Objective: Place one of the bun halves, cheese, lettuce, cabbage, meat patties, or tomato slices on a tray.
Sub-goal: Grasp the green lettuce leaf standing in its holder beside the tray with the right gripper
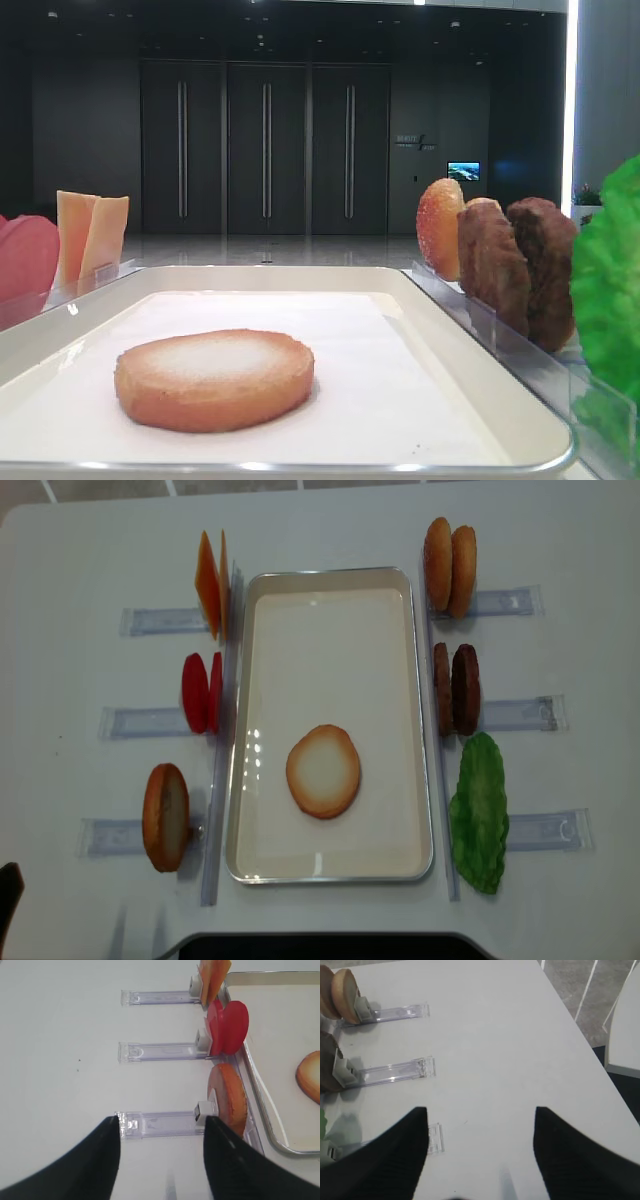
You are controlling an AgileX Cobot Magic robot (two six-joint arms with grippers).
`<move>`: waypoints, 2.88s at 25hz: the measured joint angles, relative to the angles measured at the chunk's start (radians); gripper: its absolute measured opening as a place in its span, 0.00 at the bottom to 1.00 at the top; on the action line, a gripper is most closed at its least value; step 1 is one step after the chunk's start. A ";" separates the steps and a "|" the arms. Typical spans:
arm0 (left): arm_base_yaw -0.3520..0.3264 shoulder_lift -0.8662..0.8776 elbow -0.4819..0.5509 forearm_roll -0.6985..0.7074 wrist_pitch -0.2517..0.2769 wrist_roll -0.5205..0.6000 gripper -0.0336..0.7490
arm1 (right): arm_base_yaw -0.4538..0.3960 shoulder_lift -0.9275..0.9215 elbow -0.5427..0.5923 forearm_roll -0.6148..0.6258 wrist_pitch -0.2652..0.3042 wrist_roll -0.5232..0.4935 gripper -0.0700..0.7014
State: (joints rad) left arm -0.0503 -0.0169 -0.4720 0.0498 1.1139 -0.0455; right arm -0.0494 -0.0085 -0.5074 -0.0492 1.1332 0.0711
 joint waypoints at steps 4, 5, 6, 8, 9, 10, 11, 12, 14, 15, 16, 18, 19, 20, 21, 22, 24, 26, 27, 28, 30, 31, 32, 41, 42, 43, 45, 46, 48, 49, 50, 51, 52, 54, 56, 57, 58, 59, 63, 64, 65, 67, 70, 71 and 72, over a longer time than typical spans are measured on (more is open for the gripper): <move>0.000 0.000 0.000 0.000 0.000 0.000 0.56 | 0.000 0.000 0.000 0.000 0.000 0.000 0.65; 0.000 0.000 0.000 0.000 0.000 0.000 0.56 | 0.000 0.000 0.000 0.000 0.000 0.000 0.65; 0.000 0.000 0.000 0.000 0.000 0.000 0.56 | 0.000 0.000 0.000 0.000 0.000 0.000 0.65; 0.000 0.000 0.000 0.000 0.000 0.000 0.56 | 0.000 0.000 0.000 0.000 0.000 0.000 0.65; 0.000 0.000 0.000 0.000 0.000 0.000 0.56 | 0.000 0.000 0.000 0.000 0.000 0.000 0.65; 0.000 0.000 0.000 0.000 0.000 0.000 0.56 | 0.000 0.000 0.000 0.000 0.000 0.000 0.65; 0.000 0.000 0.000 0.000 0.000 0.000 0.56 | 0.000 0.000 0.000 0.000 0.000 0.000 0.65; 0.000 0.000 0.000 0.000 0.000 0.000 0.56 | 0.000 0.000 0.000 0.000 0.000 0.000 0.65; 0.000 0.000 0.000 0.000 0.000 0.000 0.56 | 0.000 0.000 0.000 0.000 0.000 0.000 0.65; 0.000 0.000 0.000 0.000 0.000 0.000 0.56 | 0.000 0.000 0.000 0.000 0.000 0.000 0.65; 0.000 0.000 0.000 0.000 0.000 0.000 0.56 | 0.000 0.000 0.000 0.000 0.000 0.000 0.65; 0.000 0.000 0.000 0.000 0.000 0.000 0.56 | 0.000 0.000 0.000 0.000 0.000 0.000 0.65; 0.000 0.000 0.000 0.000 0.000 0.000 0.56 | 0.000 0.000 0.000 0.000 0.000 0.000 0.65; 0.000 0.000 0.000 0.000 0.000 0.000 0.56 | 0.000 0.000 0.000 0.000 0.000 0.000 0.65; 0.000 0.000 0.000 0.000 0.000 0.000 0.56 | 0.000 0.000 0.000 0.001 0.000 0.000 0.65; 0.000 0.000 0.000 0.000 0.000 0.000 0.56 | 0.000 0.000 -0.005 0.002 0.002 0.000 0.65; 0.000 0.000 0.000 0.000 0.000 0.000 0.56 | 0.000 0.023 -0.034 0.005 0.012 0.000 0.64; 0.000 0.000 0.000 0.000 0.000 0.000 0.56 | 0.000 0.117 -0.083 0.008 0.030 0.000 0.64; 0.000 0.000 0.000 0.000 0.000 0.000 0.56 | 0.000 0.191 -0.117 0.011 0.042 0.000 0.64; 0.000 0.000 0.000 0.000 0.000 0.000 0.56 | 0.000 0.273 -0.153 0.019 0.060 0.000 0.64; 0.000 0.000 0.000 0.000 0.000 0.000 0.56 | 0.000 0.436 -0.222 0.030 0.082 0.000 0.64; 0.000 0.000 0.000 0.000 0.000 0.000 0.56 | 0.000 0.525 -0.259 0.033 0.082 0.000 0.64; 0.000 0.000 0.000 0.000 0.000 0.000 0.56 | 0.000 0.612 -0.294 0.039 0.082 0.000 0.64; 0.000 0.000 0.000 0.000 -0.001 0.000 0.56 | 0.000 1.009 -0.398 0.121 0.083 -0.015 0.64; 0.000 0.000 0.000 0.000 -0.001 0.000 0.56 | 0.000 1.014 -0.398 0.123 0.083 -0.015 0.64; 0.000 0.000 0.000 0.000 -0.001 0.000 0.56 | 0.000 1.014 -0.398 0.123 0.084 -0.015 0.64; 0.000 0.000 0.000 0.000 -0.001 0.000 0.56 | 0.003 1.010 -0.398 0.135 0.086 -0.015 0.64; 0.000 0.000 0.000 0.000 -0.001 0.000 0.56 | 0.011 1.006 -0.398 0.152 0.086 -0.015 0.64; 0.000 0.000 0.000 0.000 -0.001 0.000 0.56 | 0.063 0.991 -0.398 0.192 0.086 -0.008 0.64; 0.000 0.000 0.000 0.000 -0.001 0.000 0.56 | 0.098 0.983 -0.398 0.206 0.087 0.013 0.64; 0.000 0.000 0.000 0.000 -0.001 0.000 0.56 | 0.151 0.976 -0.398 0.211 0.087 0.041 0.64; 0.000 0.000 0.000 0.000 -0.001 0.000 0.56 | 0.216 0.972 -0.398 0.216 0.087 0.083 0.64; 0.000 0.000 0.000 0.000 -0.001 0.000 0.56 | 0.289 0.972 -0.398 0.219 0.088 0.136 0.64; 0.000 0.000 0.000 0.000 -0.001 0.000 0.56 | 0.445 0.972 -0.398 0.206 0.088 0.252 0.64; 0.000 0.000 0.000 0.000 -0.001 0.000 0.56 | 0.627 0.972 -0.398 0.150 0.088 0.401 0.64; 0.000 0.000 0.000 0.000 -0.001 0.000 0.56 | 0.701 0.972 -0.398 0.117 0.088 0.466 0.64; 0.000 0.000 0.000 0.000 -0.001 0.000 0.56 | 0.784 0.972 -0.398 0.067 0.088 0.544 0.64; 0.000 0.000 0.000 0.000 -0.001 0.000 0.56 | 0.856 0.972 -0.398 0.019 0.088 0.617 0.64; 0.000 0.000 0.000 0.000 -0.001 0.000 0.56 | 0.997 0.972 -0.398 -0.113 0.088 0.773 0.65; 0.000 0.000 0.000 0.000 -0.001 0.000 0.56 | 1.004 0.972 -0.398 -0.120 0.086 0.783 0.66; 0.000 0.000 0.000 0.000 -0.001 0.000 0.56 | 1.007 0.972 -0.398 -0.131 0.083 0.792 0.66; 0.000 0.000 0.000 0.000 -0.001 0.000 0.56 | 1.008 0.984 -0.398 -0.149 0.080 0.800 0.68; 0.000 0.000 0.000 0.000 -0.001 0.000 0.56 | 1.008 1.031 -0.398 -0.159 0.066 0.802 0.69; 0.000 0.000 0.000 0.000 -0.001 0.000 0.56 | 1.008 1.053 -0.398 -0.157 0.053 0.800 0.70; 0.000 0.000 0.000 0.000 -0.001 0.000 0.56 | 1.008 1.074 -0.398 -0.156 0.037 0.795 0.72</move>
State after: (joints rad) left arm -0.0503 -0.0169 -0.4720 0.0498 1.1127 -0.0455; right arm 0.9586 1.0650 -0.9051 -0.2049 1.1704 0.8665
